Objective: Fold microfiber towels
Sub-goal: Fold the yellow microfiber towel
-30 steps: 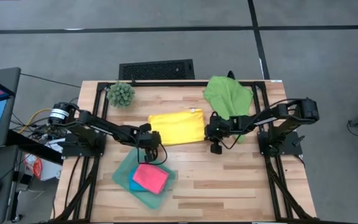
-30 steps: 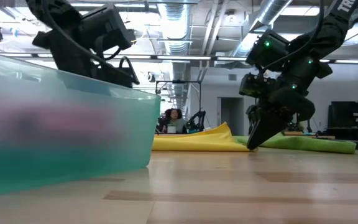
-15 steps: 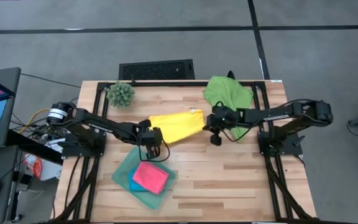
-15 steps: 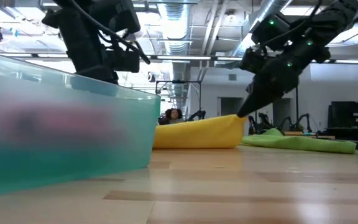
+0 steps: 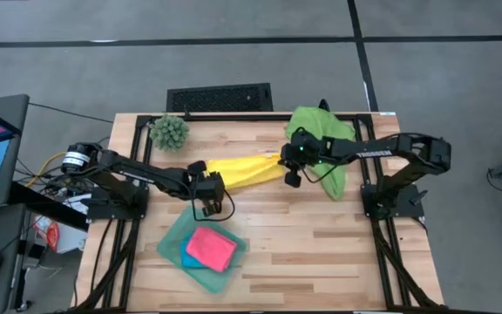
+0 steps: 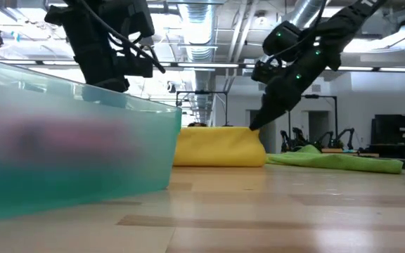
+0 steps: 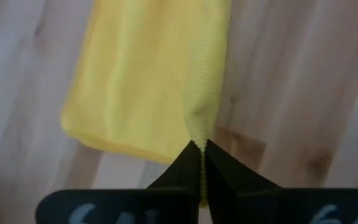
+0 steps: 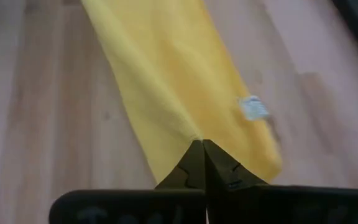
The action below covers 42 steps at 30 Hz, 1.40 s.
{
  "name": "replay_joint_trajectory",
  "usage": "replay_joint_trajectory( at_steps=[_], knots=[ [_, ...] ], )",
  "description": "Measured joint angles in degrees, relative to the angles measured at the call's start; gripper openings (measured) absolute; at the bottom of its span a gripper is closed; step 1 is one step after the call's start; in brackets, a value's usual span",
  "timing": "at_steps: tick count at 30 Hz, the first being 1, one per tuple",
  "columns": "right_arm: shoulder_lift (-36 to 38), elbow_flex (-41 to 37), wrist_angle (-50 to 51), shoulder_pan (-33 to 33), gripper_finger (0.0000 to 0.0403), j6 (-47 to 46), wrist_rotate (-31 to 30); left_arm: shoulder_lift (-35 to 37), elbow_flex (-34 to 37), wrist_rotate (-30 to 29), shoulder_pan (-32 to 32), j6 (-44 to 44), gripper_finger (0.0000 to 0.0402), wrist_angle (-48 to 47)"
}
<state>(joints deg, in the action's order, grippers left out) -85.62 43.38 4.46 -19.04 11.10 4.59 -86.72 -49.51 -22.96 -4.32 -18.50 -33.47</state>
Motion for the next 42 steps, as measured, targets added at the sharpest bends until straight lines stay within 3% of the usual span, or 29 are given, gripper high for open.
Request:
replay_joint_trajectory(
  at_steps=[13, 23, 34, 42],
  knots=[
    [0.1, 0.8, -0.9, -4.9, 0.001, 0.1, -0.5, 0.6, 0.0, -1.7, 8.3, 7.2, 0.0, 0.1],
    [0.1, 0.8, -3.2, -5.2, 0.001, 0.9, -1.7, 0.3, 1.4, 2.2, 14.1, 9.8, 0.0, 4.7],
    [0.0, 0.3, -4.7, -8.3, 0.0012, 0.1, -1.8, 0.3, 2.1, 2.3, 15.5, 10.4, 0.001, 7.4],
    [-7.3, 1.5, -6.7, -8.4, 0.0017, -2.1, -1.8, 0.3, 2.2, 2.3, 15.5, 9.9, 0.0012, 7.1]
  ],
)
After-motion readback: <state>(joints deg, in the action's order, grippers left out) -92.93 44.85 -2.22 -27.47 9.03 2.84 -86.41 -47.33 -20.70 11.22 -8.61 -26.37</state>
